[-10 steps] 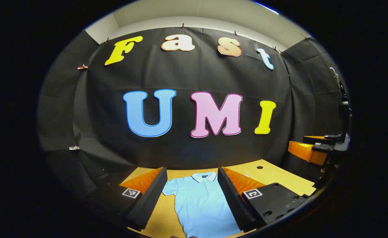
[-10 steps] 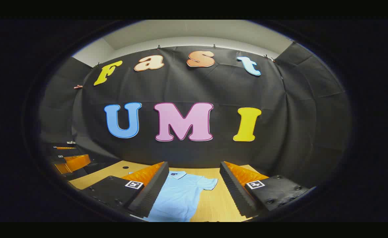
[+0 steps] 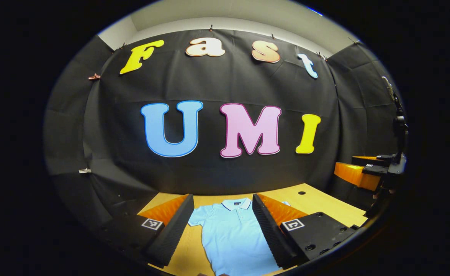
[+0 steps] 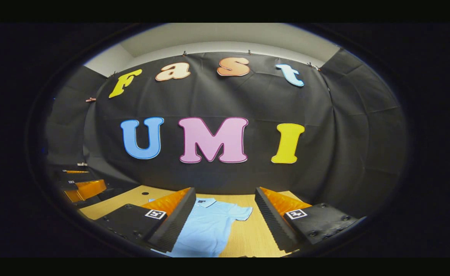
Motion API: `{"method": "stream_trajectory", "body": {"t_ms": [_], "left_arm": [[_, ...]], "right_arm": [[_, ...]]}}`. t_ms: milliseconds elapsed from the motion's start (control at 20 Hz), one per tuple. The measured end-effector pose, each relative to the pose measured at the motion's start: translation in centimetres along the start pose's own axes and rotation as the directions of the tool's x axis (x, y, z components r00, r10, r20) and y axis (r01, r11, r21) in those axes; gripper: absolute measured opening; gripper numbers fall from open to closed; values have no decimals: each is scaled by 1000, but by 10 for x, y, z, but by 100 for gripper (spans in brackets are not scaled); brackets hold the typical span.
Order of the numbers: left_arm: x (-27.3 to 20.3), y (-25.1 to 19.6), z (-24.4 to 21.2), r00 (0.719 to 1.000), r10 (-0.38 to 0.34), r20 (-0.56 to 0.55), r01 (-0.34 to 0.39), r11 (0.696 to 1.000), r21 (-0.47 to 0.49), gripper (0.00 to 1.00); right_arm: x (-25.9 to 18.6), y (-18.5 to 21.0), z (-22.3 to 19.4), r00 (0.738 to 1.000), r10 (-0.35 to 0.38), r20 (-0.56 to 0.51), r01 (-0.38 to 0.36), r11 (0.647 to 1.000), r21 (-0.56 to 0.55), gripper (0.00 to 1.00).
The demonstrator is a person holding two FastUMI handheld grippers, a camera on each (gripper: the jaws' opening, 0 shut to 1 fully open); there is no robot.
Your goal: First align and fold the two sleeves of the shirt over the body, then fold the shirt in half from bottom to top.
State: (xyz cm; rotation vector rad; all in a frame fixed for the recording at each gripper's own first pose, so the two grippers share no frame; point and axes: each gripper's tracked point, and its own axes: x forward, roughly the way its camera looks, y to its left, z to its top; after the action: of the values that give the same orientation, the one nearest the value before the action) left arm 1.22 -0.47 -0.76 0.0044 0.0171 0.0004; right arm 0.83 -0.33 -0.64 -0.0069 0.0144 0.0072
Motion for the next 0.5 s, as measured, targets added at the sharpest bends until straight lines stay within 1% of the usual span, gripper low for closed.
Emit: {"method": "stream_trajectory", "body": {"t_ms": [500], "left_arm": [[7, -4, -7, 1000, -4, -15, 4, 1000, 0, 98]], "right_arm": [[13, 2, -10, 1000, 12, -27, -13, 1000, -4, 97]]}}
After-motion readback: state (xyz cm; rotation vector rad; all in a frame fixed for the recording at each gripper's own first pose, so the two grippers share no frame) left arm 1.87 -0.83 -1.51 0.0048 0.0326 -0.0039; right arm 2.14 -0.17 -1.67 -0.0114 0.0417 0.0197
